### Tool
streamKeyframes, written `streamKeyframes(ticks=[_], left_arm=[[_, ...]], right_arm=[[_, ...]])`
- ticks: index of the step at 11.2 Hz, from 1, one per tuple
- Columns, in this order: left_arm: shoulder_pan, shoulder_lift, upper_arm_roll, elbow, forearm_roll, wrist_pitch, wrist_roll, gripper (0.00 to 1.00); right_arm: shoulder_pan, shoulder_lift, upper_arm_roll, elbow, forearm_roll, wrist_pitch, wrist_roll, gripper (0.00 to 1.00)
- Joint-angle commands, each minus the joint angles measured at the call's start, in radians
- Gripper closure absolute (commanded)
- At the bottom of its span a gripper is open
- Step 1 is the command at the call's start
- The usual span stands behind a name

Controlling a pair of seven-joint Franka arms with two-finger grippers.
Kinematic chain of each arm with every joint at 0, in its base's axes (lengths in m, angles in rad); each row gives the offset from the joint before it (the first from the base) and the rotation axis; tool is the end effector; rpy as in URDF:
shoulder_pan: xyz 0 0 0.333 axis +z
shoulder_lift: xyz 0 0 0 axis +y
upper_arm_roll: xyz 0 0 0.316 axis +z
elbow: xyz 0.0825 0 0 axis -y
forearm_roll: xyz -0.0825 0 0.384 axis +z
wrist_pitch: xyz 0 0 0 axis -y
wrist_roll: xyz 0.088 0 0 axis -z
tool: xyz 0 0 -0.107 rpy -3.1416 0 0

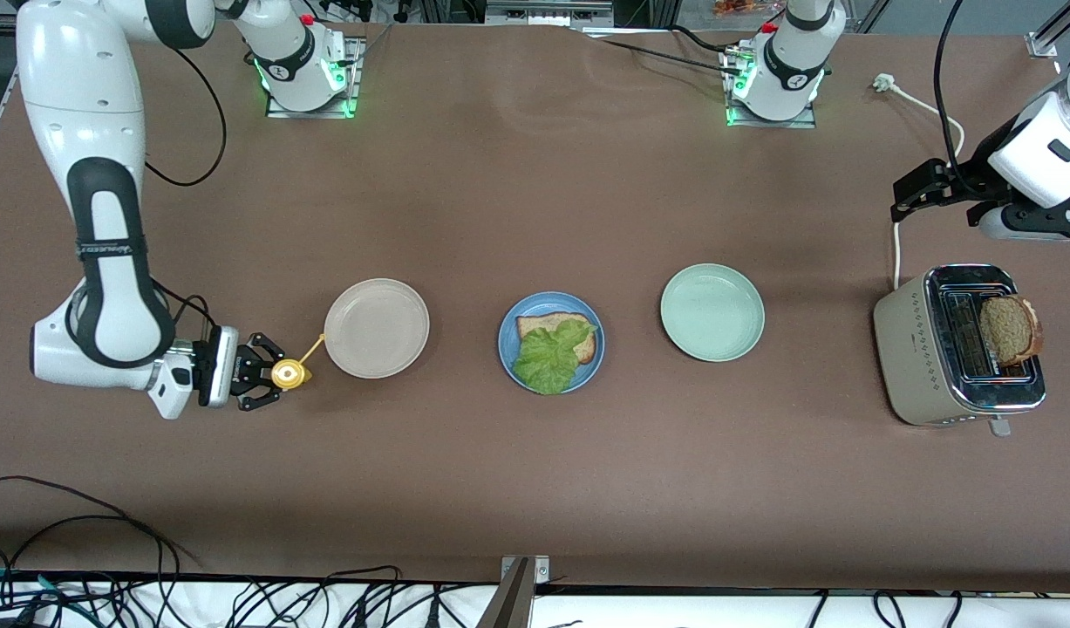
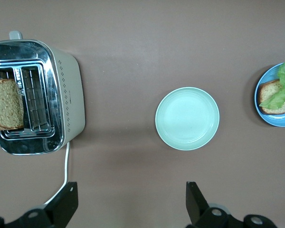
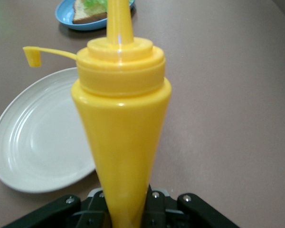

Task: Make sandwich in blue plate with both arms
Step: 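Lift the yellow bottle and carry it toward the blue plate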

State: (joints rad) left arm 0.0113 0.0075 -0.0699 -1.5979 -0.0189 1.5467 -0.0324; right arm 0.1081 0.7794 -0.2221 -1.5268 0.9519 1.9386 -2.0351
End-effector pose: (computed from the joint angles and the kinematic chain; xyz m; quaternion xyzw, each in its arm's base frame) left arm 0.5520 -0.0343 0.6056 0.9994 -0.0131 -0.0297 0.0084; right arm 0.6863 -0.0006 0.1946 -0.7024 -0.6193 -0.2092 0.2817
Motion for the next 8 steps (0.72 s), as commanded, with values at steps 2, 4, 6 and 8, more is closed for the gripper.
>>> streamKeyframes(ticks=[2,4,6,8], left_arm=[[-0.002,-0.004,0.004,0.003,-0.013,0.004,0.02,0.0],[-0.002,-0.004,0.004,0.003,-0.013,0.004,0.022,0.0],[-0.002,-0.004,0.004,0.003,-0.013,0.004,0.02,0.0],[-0.002,-0.004,0.004,0.003,-0.013,0.004,0.022,0.0]], right_arm=[[0.119,-0.072,-0.003,0.013,-0.184,0.075,0.361,1.0],[0.178,-0.084,-0.009,0.03,-0.26,0.091,0.534,1.0],[0.249,-0.106,-0.013,0.028,-0.347,0.128,0.715,1.0],[0.342,-0.108,-0.051,0.043,-0.413,0.128,0.916,1.0]])
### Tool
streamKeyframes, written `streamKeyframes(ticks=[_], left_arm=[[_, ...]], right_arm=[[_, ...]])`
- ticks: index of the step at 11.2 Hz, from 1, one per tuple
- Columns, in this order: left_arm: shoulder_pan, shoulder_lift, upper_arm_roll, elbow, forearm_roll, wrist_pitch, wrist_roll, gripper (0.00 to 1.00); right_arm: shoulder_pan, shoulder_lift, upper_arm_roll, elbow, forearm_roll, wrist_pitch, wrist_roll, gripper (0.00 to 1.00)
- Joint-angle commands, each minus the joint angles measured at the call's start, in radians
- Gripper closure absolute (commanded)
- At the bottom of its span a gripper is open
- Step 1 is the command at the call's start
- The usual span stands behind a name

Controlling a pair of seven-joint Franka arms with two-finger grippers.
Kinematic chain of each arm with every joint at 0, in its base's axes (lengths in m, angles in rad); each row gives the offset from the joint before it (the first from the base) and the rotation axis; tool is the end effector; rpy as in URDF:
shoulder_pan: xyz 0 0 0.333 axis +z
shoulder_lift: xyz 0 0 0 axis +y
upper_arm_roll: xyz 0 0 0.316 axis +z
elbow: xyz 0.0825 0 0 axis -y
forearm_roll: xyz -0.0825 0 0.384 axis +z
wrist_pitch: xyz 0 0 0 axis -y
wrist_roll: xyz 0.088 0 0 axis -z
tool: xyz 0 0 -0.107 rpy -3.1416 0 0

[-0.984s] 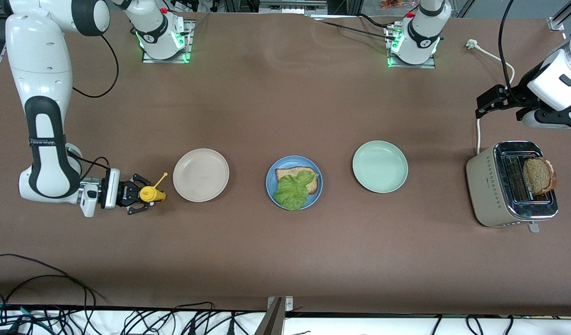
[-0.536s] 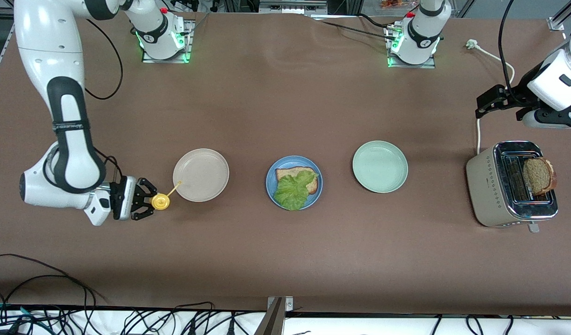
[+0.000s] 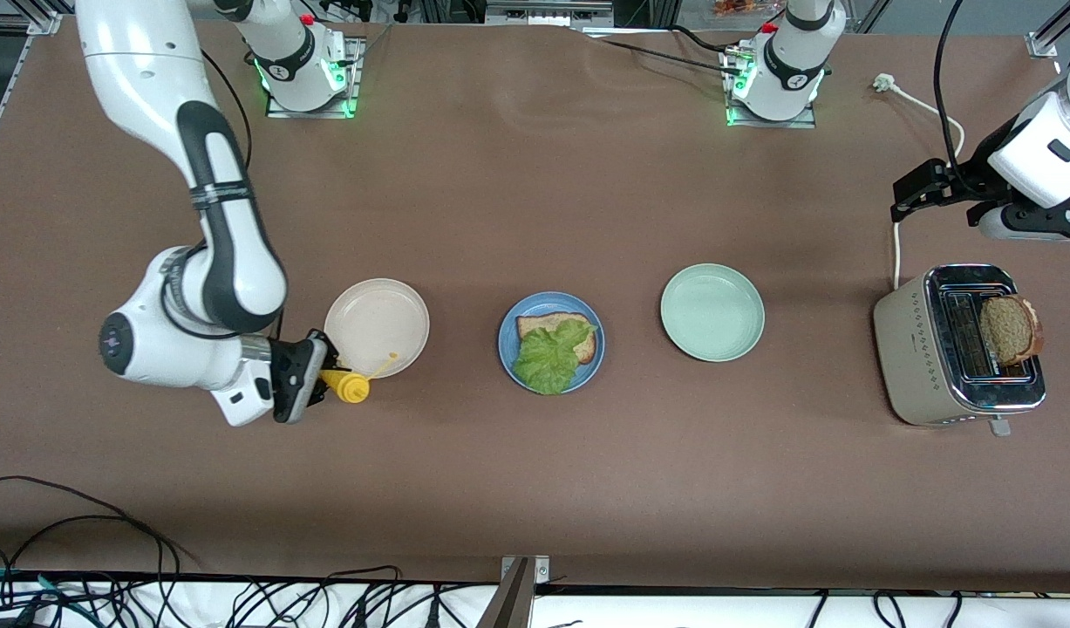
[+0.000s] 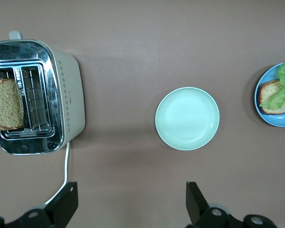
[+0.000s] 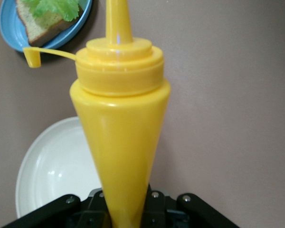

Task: Make sandwich in blue plate with both arms
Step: 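Move the bottle over the blue plate and tilt its nozzle down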

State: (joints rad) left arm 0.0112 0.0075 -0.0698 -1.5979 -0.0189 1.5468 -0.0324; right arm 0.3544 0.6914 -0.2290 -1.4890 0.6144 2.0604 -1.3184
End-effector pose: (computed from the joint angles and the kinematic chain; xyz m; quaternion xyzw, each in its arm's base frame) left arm 0.5520 -0.0343 0.6056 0.9994 -0.0130 -0.0297 0.0084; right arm 0.6933 0.1456 0.2682 -0.8184 -0.5411 -0.0689 0.1805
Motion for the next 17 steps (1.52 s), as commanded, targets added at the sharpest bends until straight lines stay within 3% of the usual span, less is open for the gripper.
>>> streamKeyframes(ticks=[1,3,7,11,15,17], left_arm=[[-0.002,-0.004,0.004,0.003,-0.013,0.006,0.02,0.0],[-0.002,-0.004,0.004,0.003,-0.013,0.006,0.02,0.0],[0.0,-0.004,0.004,0.003,-0.013,0.006,0.02,0.0],[0.0,-0.004,0.004,0.003,-0.013,0.006,0.022,0.0],[0.001,-0.004,0.004,0.003,-0.013,0.006,0.02,0.0],[0.0,-0.004,0.004,0.003,-0.013,0.006,0.02,0.0]], right_arm=[[0.145,-0.018,-0.071,0.009,-0.094,0.007,0.264,1.0],[0.217,-0.018,-0.087,0.009,-0.141,0.035,0.41,1.0],[0.351,-0.02,-0.067,0.009,-0.463,0.047,0.658,1.0],[0.389,-0.032,0.058,0.009,-0.727,0.046,0.732,1.0],[0.443,-0.013,0.115,0.006,-0.986,0.038,0.87,1.0],[0.451,0.0,0.122,0.0,-1.047,0.041,0.896,1.0]])
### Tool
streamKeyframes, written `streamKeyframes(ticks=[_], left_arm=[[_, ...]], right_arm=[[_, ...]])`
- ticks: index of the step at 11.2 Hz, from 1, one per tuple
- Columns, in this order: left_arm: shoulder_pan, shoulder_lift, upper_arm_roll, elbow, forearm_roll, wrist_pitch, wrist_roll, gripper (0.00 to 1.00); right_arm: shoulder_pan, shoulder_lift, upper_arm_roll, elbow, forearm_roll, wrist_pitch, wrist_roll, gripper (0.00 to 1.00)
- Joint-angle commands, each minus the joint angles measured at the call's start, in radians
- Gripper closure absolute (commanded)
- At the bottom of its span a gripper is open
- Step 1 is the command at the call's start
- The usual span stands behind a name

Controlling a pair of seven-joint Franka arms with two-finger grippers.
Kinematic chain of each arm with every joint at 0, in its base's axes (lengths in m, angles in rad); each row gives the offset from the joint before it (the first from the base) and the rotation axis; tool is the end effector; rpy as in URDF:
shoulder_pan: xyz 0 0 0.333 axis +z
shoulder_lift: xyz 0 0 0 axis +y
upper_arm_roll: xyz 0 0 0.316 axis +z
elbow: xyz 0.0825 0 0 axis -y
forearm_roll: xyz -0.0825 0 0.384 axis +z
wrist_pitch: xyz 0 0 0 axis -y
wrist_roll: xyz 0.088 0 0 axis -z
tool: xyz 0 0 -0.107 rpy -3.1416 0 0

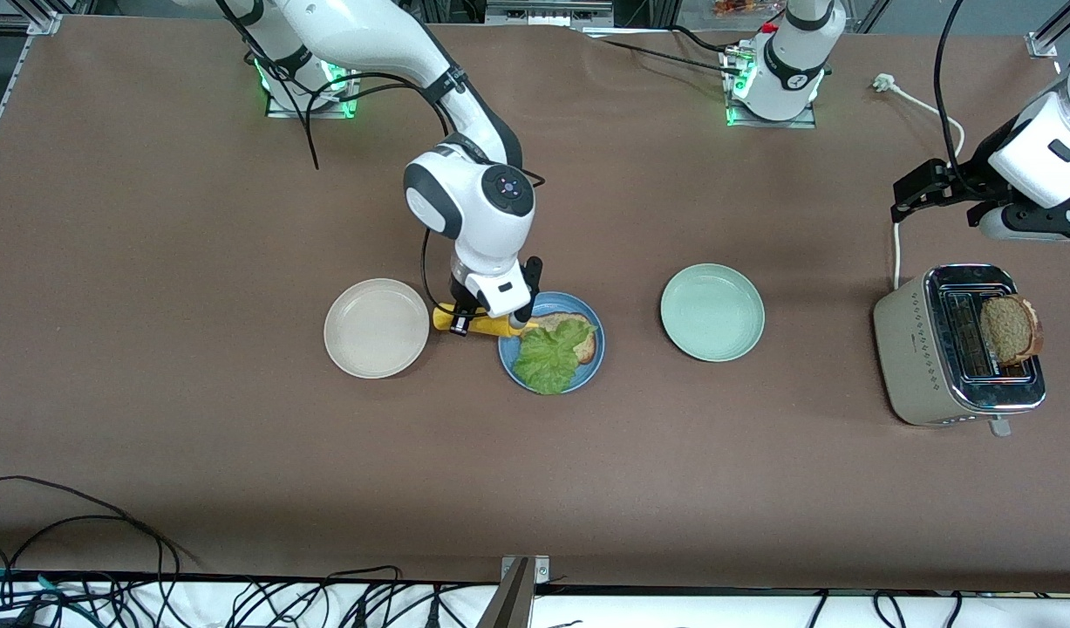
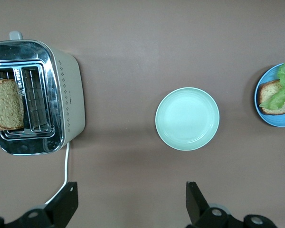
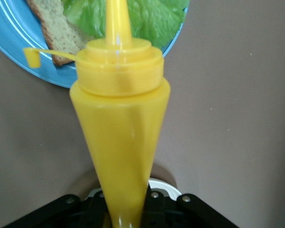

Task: Make sandwich in blue plate with both arms
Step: 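Hold the tilted yellow bottle over the lettuce with the right gripper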

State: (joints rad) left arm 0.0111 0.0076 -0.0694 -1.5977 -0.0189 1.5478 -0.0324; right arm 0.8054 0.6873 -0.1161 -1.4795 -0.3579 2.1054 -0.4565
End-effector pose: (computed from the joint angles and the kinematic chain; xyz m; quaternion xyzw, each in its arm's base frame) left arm 0.5522 -0.0341 0.6057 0.9995 -0.0129 -0.0291 0.0084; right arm 0.5509 0.4508 0.2717 0.7624 0.6188 -0.0077 0.1891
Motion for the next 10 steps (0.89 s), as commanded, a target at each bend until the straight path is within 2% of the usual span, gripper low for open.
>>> streamKeyframes(ticks=[1,4,8,10], left_arm=[[0.001,-0.005,0.003,0.002,-0.013,0.005,0.02,0.0],[0.001,-0.005,0.003,0.002,-0.013,0.005,0.022,0.0],[0.001,-0.005,0.003,0.002,-0.015,0.005,0.022,0.0],[0.001,-0.005,0.003,0.002,-0.015,0.015,0.022,0.0]], right_arm=[[0.0,0.005,0.009,-0.01,-0.093,-0.005,0.026,1.0],[0.004,0.021,0.009,-0.036,-0.228,-0.004,0.041,1.0],[0.023,0.052,0.009,-0.064,-0.329,-0.007,0.135,1.0],[0.037,0.063,0.009,-0.064,-0.351,-0.002,0.165,1.0]])
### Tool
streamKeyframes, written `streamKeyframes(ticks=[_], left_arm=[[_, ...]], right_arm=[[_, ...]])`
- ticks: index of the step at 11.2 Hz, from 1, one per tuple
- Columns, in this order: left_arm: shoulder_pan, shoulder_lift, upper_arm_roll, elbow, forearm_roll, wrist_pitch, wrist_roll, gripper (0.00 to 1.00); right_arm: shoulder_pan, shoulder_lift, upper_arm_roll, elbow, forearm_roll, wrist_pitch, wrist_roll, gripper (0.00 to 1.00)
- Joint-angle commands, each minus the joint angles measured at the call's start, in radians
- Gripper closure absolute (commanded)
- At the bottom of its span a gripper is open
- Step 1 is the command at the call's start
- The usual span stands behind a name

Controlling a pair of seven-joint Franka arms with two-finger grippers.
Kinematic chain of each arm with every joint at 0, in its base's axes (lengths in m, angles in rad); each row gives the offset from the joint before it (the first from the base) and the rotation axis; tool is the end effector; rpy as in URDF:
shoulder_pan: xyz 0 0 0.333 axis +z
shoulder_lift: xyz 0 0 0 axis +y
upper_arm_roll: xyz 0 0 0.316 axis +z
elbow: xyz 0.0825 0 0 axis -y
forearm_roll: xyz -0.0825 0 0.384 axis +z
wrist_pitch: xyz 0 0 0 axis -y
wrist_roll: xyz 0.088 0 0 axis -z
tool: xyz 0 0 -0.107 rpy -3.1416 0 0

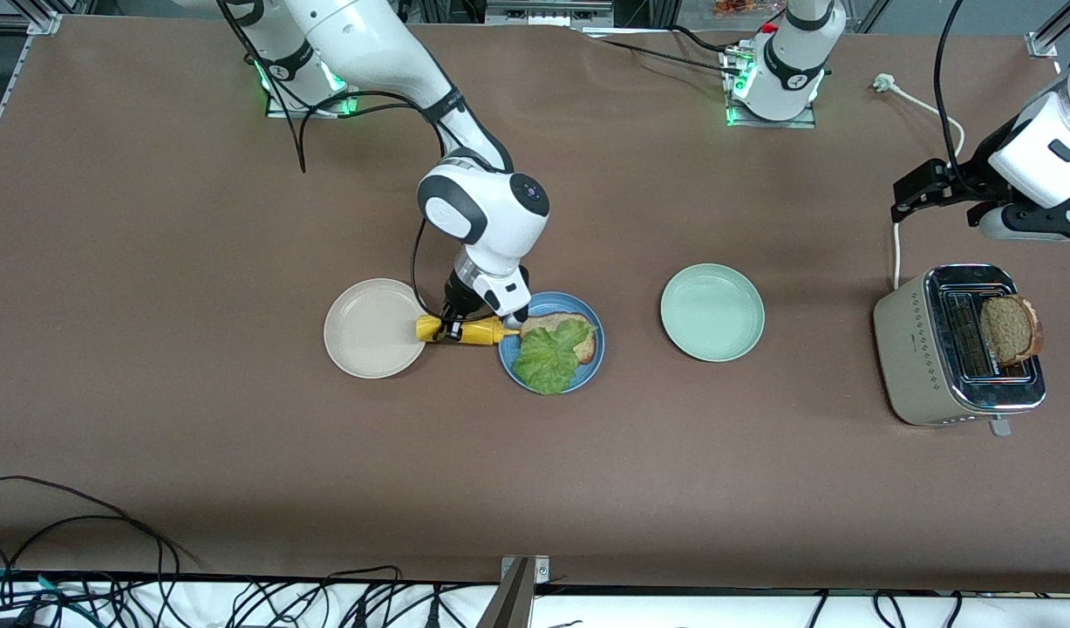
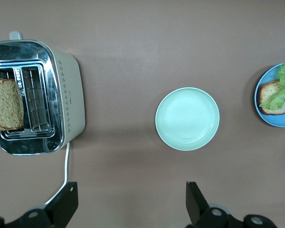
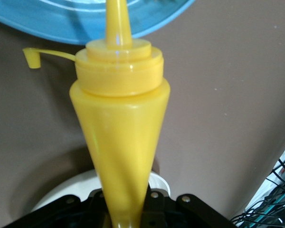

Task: Make sandwich in blue plate with both arms
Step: 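Hold the tilted yellow bottle over the lettuce with the right gripper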

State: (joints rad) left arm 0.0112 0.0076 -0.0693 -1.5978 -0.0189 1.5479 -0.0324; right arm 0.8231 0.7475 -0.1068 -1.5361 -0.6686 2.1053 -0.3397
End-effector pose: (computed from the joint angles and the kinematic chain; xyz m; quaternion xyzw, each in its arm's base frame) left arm 0.5522 -0.0340 0.6057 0.9995 -0.0128 -0.0291 0.0084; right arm 0.5365 0.4425 0.2112 0.7002 0.6414 -0.0274 0.3124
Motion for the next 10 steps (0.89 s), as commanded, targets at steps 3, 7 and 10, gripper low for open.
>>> streamKeyframes(ticks=[3,7,10], left_arm=[[0.003,-0.005,0.003,0.002,-0.015,0.017,0.022,0.0],[0.003,-0.005,0.003,0.002,-0.015,0.017,0.022,0.0],[0.003,-0.005,0.003,0.002,-0.015,0.017,0.022,0.0]], right_arm=[[0.015,0.004,-0.001,-0.007,-0.042,0.002,0.045,1.0],[-0.01,-0.016,-0.001,-0.009,-0.031,0.009,0.034,1.0],[-0.08,-0.083,0.006,-0.041,0.085,0.064,-0.034,1.0]])
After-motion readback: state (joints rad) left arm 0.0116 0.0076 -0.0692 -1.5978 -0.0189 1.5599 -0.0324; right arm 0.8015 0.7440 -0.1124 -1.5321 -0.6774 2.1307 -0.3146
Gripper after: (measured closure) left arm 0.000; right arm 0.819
